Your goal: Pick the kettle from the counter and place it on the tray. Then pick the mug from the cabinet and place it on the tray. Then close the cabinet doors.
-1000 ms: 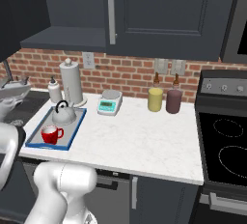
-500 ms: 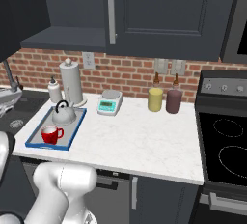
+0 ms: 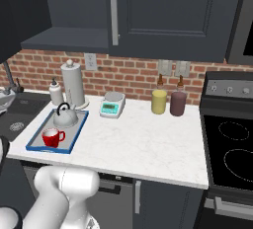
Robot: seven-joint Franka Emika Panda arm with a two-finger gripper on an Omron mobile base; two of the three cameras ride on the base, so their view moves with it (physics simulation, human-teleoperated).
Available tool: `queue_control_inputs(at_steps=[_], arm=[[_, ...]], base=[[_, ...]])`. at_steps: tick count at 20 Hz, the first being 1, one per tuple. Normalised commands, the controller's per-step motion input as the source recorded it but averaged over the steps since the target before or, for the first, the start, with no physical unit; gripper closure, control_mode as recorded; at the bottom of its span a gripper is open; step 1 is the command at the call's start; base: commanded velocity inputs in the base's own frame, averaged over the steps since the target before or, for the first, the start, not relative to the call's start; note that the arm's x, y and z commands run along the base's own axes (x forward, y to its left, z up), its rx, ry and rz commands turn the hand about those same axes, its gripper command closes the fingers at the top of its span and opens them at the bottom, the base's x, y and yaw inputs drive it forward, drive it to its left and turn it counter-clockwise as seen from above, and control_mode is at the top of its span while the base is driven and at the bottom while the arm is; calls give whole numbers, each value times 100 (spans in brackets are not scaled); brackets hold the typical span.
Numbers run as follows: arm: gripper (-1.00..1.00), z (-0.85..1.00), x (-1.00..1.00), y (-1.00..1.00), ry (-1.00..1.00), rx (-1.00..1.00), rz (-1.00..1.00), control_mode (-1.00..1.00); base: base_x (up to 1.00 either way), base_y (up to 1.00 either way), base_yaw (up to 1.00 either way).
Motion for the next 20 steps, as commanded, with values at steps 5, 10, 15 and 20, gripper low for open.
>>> queue_control_inputs(at_steps=[5,10,15,20], arm=[[-100,-7,0,41,9,-2,8,-100],[-100,-4,0,10,3,0,14,-100],[-100,-2,0,17,6,0,15,-100],[-100,-8,0,21,4,-1,16,-100]], base=[[0,0,0],[0,0,0],[0,0,0],[0,0,0]])
